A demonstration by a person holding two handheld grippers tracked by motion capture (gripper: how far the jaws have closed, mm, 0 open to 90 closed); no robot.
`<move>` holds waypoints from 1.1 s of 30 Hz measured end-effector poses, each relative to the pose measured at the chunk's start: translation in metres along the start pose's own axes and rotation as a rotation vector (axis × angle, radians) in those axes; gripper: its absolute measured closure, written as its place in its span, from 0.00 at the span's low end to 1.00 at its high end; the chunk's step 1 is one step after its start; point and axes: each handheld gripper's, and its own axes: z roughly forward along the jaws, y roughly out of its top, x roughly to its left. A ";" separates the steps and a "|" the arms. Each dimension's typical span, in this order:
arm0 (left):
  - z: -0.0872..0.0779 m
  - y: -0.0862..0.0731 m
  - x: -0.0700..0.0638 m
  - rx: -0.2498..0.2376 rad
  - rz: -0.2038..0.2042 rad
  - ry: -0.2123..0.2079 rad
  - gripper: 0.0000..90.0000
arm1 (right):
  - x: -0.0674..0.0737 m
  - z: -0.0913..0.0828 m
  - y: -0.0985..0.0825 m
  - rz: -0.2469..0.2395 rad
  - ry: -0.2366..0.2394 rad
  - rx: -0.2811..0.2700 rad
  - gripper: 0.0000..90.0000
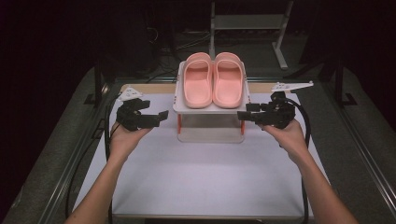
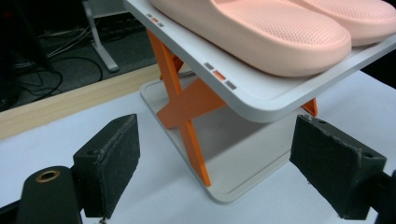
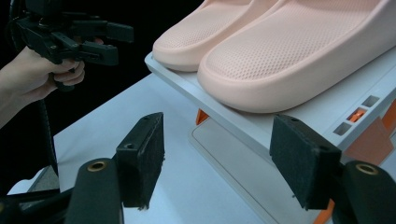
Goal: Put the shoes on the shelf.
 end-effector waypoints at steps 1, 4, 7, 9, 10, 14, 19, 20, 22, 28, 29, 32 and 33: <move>0.000 -0.001 0.000 0.000 -0.001 0.001 0.17 | 0.000 0.000 -0.001 -0.001 0.004 0.002 0.39; 0.000 -0.007 0.002 0.011 -0.003 0.000 0.17 | 0.000 -0.001 -0.004 0.004 0.008 -0.003 0.39; 0.000 -0.012 0.003 0.014 -0.007 0.001 0.17 | 0.000 -0.001 -0.009 0.008 0.014 -0.006 0.39; 0.000 -0.015 0.004 0.018 -0.010 0.002 0.17 | -0.001 -0.002 -0.012 0.013 0.014 -0.001 0.38; 0.000 -0.017 0.005 0.017 -0.011 0.003 0.17 | -0.001 -0.002 -0.013 0.014 0.015 -0.001 0.38; -0.002 -0.021 0.005 0.016 -0.010 0.006 0.16 | 0.000 -0.004 -0.019 0.017 0.027 0.000 0.38; -0.004 -0.027 0.005 0.016 -0.011 0.011 0.14 | 0.000 -0.007 -0.024 0.016 0.033 -0.001 0.38; -0.004 -0.029 0.006 0.015 -0.012 0.009 0.14 | 0.000 -0.007 -0.025 0.015 0.032 -0.002 0.38; -0.005 -0.031 0.006 0.015 -0.009 0.011 0.14 | 0.000 -0.008 -0.029 0.021 0.030 0.002 0.38; -0.008 -0.038 0.005 0.016 -0.007 0.021 0.13 | -0.002 -0.006 -0.043 0.039 0.033 0.023 0.38; -0.008 -0.039 0.005 0.015 -0.007 0.020 0.13 | -0.002 -0.005 -0.045 0.041 0.035 0.025 0.38; -0.009 -0.044 0.005 0.013 -0.008 0.025 0.13 | -0.003 -0.005 -0.050 0.050 0.045 0.018 0.38; -0.010 -0.045 0.005 0.013 -0.008 0.026 0.12 | -0.004 -0.005 -0.052 0.053 0.046 0.018 0.38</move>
